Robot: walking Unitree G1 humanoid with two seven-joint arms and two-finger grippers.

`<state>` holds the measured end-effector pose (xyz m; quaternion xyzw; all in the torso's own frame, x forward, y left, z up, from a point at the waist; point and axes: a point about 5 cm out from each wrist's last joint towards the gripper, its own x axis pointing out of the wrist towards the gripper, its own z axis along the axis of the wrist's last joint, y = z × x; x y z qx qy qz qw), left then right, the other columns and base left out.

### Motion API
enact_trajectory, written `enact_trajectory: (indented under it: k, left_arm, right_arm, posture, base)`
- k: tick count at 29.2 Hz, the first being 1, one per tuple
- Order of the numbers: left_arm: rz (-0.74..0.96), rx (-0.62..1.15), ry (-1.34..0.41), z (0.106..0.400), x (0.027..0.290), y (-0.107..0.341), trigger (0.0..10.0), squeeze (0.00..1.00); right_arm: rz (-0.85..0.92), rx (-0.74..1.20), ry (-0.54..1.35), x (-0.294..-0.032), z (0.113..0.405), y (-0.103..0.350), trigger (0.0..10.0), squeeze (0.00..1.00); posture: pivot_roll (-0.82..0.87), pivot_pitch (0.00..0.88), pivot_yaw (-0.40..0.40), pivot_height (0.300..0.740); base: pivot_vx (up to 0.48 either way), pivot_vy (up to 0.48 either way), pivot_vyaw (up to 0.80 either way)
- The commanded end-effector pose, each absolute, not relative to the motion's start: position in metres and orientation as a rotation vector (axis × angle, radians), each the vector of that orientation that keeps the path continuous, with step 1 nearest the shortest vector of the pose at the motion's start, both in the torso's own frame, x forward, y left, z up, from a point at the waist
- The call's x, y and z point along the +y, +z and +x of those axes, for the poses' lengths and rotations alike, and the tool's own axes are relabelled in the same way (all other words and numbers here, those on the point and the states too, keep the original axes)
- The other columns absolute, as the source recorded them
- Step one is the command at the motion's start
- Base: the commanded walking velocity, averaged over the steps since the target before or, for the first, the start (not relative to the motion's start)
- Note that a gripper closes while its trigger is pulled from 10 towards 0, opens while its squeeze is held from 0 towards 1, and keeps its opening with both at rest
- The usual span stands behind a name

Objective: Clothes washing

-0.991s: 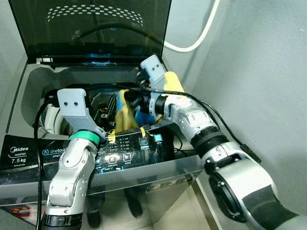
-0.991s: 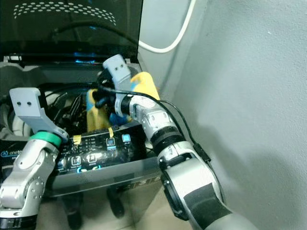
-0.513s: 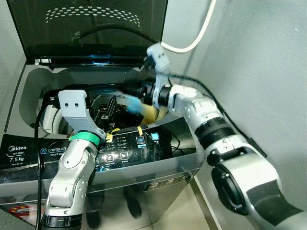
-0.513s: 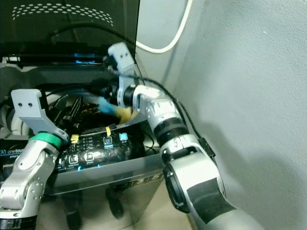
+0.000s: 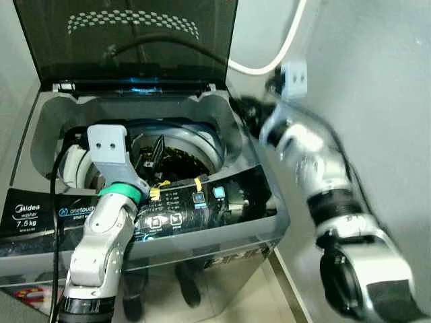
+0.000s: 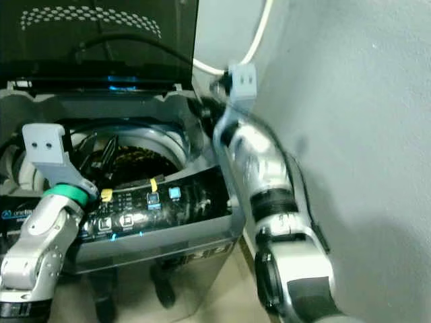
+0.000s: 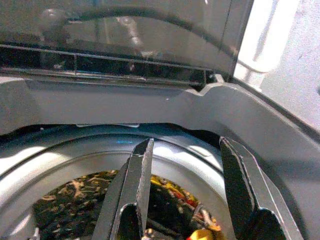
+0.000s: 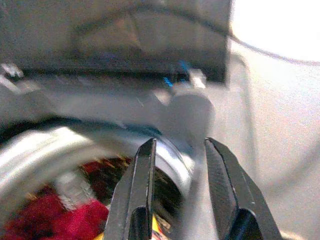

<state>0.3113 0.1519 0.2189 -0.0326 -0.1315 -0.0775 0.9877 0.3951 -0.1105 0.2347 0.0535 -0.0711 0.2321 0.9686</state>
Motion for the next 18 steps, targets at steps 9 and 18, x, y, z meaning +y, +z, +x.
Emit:
enact_trajectory:
  k: [9, 18]
  left_arm:
    - [-0.011, -0.231, -0.184, 0.315, 0.144, 0.211, 10.0, 0.00]
    - [-0.016, -0.222, -0.203, 0.314, 0.134, 0.206, 10.0, 0.00]
  right_arm:
    - [0.136, -0.281, 0.307, -0.112, 0.374, 0.227, 10.0, 0.00]
    - [0.209, -0.282, 0.392, -0.092, 0.360, 0.218, 10.0, 0.00]
  posture:
    - [0.08, 0.013, -0.034, 0.740]
    - [0.07, 0.024, -0.037, 0.740]
  base:
    - [0.000, 0.000, 0.80]
    - [0.000, 0.000, 0.80]
